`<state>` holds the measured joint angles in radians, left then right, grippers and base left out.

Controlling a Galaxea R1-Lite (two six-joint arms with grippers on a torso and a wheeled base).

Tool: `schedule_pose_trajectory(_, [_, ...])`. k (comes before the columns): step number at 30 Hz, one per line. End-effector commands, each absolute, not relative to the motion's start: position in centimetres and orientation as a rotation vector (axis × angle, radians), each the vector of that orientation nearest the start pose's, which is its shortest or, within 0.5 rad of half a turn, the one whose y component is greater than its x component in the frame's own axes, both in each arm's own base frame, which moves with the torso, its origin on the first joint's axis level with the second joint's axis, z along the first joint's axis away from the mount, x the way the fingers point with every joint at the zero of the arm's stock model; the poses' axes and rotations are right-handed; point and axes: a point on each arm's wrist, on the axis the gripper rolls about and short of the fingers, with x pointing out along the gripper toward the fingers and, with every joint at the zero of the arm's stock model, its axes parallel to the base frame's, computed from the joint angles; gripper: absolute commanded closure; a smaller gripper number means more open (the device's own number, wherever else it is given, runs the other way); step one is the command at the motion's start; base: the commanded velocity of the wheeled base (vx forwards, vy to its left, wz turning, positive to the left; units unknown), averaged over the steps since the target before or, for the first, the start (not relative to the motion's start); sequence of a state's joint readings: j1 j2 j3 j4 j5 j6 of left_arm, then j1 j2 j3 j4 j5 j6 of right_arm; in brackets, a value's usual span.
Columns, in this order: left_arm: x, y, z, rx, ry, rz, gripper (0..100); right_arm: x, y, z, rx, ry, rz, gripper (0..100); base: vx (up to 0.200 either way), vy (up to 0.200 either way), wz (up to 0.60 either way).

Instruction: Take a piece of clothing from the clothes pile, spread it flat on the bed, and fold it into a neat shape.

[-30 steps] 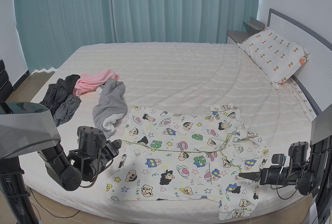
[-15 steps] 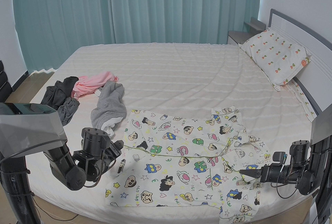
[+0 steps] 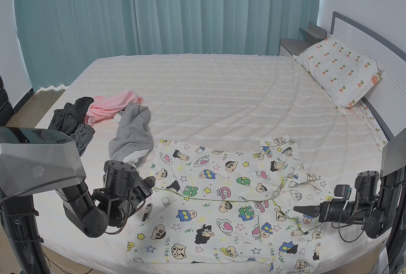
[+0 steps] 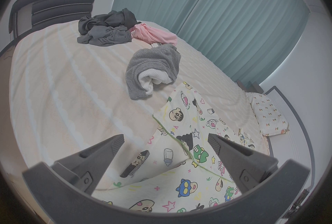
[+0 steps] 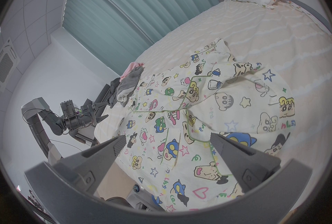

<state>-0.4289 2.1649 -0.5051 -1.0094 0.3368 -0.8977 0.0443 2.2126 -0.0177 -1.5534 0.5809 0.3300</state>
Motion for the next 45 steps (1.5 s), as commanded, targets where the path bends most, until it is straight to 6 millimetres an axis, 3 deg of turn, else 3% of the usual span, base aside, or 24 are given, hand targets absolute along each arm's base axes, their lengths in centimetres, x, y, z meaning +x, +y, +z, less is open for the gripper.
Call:
schedule_pose_trajectory(1, [28.3,-12.2,0.7,-0.628,0.588,0.182,0,21.4,2.2,-0.4,0.483,0.731,0.496,0,0.000,0.000,0.00])
schedule_pose_trajectory(7, [28.2,-12.6,0.7,-0.630,0.592,0.171,0,21.4,2.2,-0.5,0.483,0.733,0.497,0,0.000,0.000,0.00])
schedule_pose_trajectory(14, [28.3,-12.8,0.7,-0.621,0.576,0.185,0,21.4,2.2,-0.4,0.482,0.732,0.497,0,0.000,-0.200,0.00])
schedule_pose_trajectory(35, [28.2,-13.3,0.8,-0.612,0.563,0.184,0,21.3,2.4,-0.4,0.476,0.733,0.504,0,0.000,0.000,0.00])
schedule_pose_trajectory(45, [28.7,-13.3,1.2,-0.592,0.546,0.168,0,21.4,2.4,-0.2,0.474,0.722,0.506,0,0.120,0.000,0.00])
